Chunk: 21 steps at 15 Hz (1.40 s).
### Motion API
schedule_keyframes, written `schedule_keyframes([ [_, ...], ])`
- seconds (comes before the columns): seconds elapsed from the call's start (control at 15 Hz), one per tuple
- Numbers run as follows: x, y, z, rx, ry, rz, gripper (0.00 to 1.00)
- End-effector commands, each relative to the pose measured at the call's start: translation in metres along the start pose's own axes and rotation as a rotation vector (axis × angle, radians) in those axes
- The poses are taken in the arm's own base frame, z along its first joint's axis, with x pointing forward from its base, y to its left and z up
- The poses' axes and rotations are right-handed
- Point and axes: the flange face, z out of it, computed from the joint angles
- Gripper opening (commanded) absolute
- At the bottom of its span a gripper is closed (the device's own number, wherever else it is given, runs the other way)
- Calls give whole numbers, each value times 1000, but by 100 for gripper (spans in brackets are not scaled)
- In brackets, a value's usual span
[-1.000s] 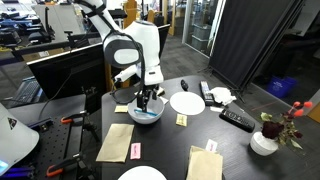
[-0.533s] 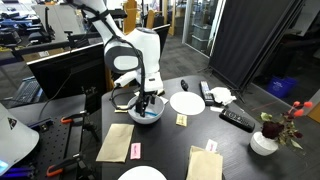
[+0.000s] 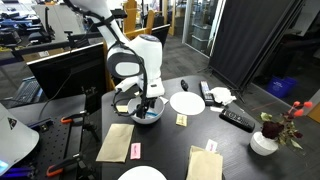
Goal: Put the pen in the middle of the table
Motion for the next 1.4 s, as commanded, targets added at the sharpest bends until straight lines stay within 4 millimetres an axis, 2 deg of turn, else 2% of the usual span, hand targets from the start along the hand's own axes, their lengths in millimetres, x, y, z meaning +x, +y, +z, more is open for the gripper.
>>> schedule_keyframes([
  [0.0, 5, -7, 6, 12, -7, -10, 68],
  [0.53, 7, -15, 6, 9, 4, -15, 5],
  [0.6, 6, -16, 3, 10, 7, -17, 1],
  [0.93, 2, -18, -15, 16, 42, -18, 3],
  [1.33, 8, -17, -72, 45, 100, -43, 3],
])
